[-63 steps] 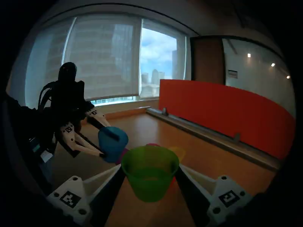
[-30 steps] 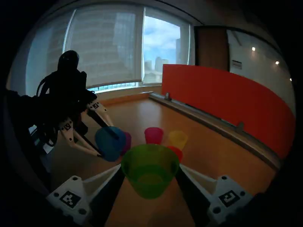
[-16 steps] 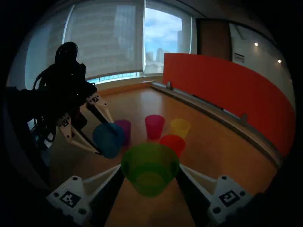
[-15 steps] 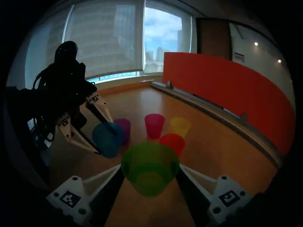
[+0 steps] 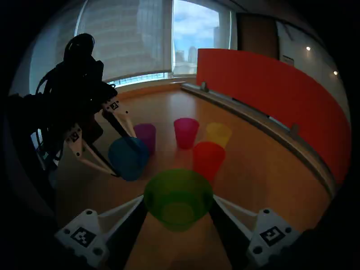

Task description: Pour water

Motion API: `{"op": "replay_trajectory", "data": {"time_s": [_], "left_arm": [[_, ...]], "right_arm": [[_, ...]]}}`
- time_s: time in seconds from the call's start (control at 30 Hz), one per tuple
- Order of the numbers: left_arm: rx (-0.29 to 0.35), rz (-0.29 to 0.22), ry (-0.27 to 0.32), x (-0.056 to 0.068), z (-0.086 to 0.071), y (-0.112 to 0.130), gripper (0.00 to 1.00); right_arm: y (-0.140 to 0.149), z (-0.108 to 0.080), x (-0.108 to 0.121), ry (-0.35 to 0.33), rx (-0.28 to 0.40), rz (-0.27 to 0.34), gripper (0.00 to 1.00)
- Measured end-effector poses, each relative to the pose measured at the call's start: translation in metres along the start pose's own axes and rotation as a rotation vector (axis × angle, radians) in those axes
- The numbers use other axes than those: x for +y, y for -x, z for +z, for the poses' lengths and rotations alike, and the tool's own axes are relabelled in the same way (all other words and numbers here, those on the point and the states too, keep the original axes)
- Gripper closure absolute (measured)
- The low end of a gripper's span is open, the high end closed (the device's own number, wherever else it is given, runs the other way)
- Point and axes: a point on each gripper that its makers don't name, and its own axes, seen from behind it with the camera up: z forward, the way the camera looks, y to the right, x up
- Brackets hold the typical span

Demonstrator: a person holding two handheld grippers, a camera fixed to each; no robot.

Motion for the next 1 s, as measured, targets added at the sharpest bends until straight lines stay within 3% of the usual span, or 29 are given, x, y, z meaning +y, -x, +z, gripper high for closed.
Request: {"op": "replay_trajectory", "data": {"time_s": [1.0], "left_arm": [[-0.011,-0.008,0.007,0.003,0.016,0.022,0.18]], "right_arm": [[0.02,0.017,0.001,-0.002,-0.028,0.024,0.09]]}}
